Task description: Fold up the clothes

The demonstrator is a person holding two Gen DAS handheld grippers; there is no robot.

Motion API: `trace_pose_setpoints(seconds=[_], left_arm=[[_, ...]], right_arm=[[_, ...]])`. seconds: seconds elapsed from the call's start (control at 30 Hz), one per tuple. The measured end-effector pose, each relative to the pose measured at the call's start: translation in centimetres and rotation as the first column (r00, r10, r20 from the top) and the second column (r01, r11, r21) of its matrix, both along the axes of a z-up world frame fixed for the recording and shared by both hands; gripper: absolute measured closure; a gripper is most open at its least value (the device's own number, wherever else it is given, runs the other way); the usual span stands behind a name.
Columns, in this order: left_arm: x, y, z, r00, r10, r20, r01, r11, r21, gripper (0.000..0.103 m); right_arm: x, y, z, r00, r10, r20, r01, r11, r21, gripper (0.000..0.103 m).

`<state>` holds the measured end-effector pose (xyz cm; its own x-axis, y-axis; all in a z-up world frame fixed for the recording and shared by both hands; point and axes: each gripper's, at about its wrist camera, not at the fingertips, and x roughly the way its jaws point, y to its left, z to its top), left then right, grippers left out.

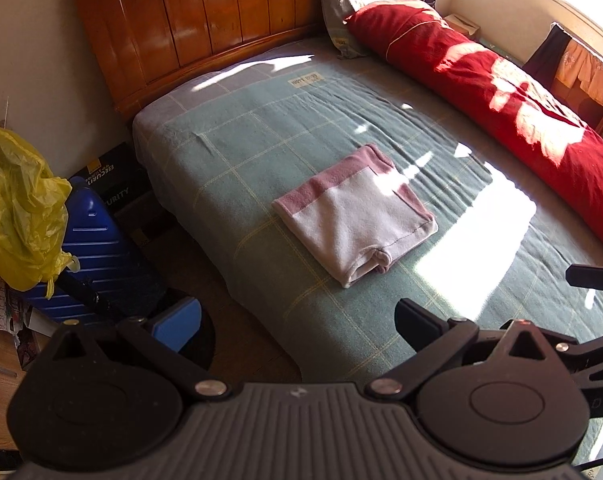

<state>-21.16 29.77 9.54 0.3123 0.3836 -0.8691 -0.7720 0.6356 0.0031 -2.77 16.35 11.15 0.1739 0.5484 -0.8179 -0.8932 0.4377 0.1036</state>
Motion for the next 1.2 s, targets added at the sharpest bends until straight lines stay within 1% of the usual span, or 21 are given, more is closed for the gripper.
trace_pose_setpoints(seconds=[0.1,0.23,0.33,1.2], left_arm=[[0.0,0.0,-0.1,1.0,-0.002,-0.015,0.002,1.0,0.012,0.0],[-0.3,0.0,0.2,1.0,-0.004,-0.003,0.004,1.0,0.004,0.0],[-0.3,0.0,0.2,1.0,-0.005,-0.012,0.005,1.0,0.004,0.0],[-0.7,0.4,0.3,1.0,-0.016,-0.01,0.016,1.0,-0.001,0.0]], right_arm=[[-0.2,0.3,0.1,1.0,0.006,0.006,-0.006,1.0,0.001,0.0],[-0.4,0.5,0.1,1.0,0.002,0.004,-0.002,1.0,0.0,0.0],[-0.6,0.5,0.2,1.0,-0.001,0.005,0.001,1.0,0.004,0.0],[-2.0,0.6,0.3,1.0,0.0,0.012,0.0,1.0,0.003,0.0]])
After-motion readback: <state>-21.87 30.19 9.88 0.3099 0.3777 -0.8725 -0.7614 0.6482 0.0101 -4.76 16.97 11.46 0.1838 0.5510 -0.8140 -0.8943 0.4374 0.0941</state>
